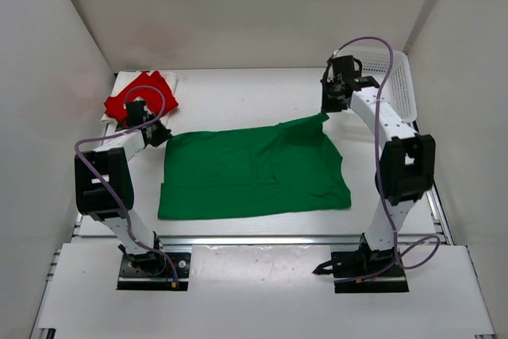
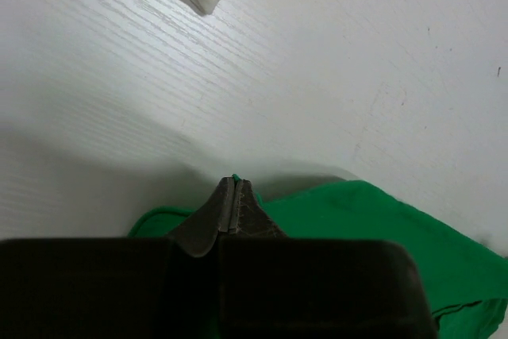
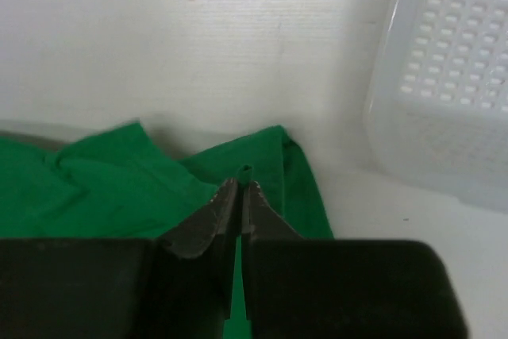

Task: Fold and stack the t-shirts
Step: Grap the side of the flattened tshirt furthest away from the robot with both arms, then fold the other side of the tshirt into a rectangle

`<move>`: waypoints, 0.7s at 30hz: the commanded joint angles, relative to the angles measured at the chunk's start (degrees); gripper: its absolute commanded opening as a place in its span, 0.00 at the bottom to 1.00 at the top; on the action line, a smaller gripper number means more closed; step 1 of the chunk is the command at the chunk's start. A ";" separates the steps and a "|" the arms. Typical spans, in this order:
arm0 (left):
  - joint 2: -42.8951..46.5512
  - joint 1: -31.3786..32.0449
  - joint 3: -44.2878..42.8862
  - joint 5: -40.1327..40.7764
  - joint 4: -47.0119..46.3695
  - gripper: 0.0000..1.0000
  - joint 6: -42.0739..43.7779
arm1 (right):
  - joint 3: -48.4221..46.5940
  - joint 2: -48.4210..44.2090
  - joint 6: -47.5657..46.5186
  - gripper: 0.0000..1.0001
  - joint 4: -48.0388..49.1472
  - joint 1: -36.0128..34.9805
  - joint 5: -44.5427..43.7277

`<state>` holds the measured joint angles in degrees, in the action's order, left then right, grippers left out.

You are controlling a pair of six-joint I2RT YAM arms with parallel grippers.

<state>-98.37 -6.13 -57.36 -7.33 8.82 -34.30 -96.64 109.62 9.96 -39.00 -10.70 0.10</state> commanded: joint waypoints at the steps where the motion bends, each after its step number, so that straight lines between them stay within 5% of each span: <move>1: 5.64 -0.81 0.32 -1.90 1.98 0.00 1.60 | 10.38 -7.29 1.02 0.00 2.78 -1.08 1.39; 9: 12.22 -2.75 5.41 -3.12 2.34 0.00 1.70 | 31.49 -23.39 2.52 0.00 7.79 -1.52 -0.01; 21: 24.71 -8.81 18.95 -10.95 -0.47 0.00 -3.05 | 50.13 -40.79 8.14 0.00 8.77 -1.96 -2.21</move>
<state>-76.23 -14.74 -39.77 -15.62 10.15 -36.47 -49.43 72.47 15.38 -32.12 -12.36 -1.06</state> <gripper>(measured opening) 0.025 0.023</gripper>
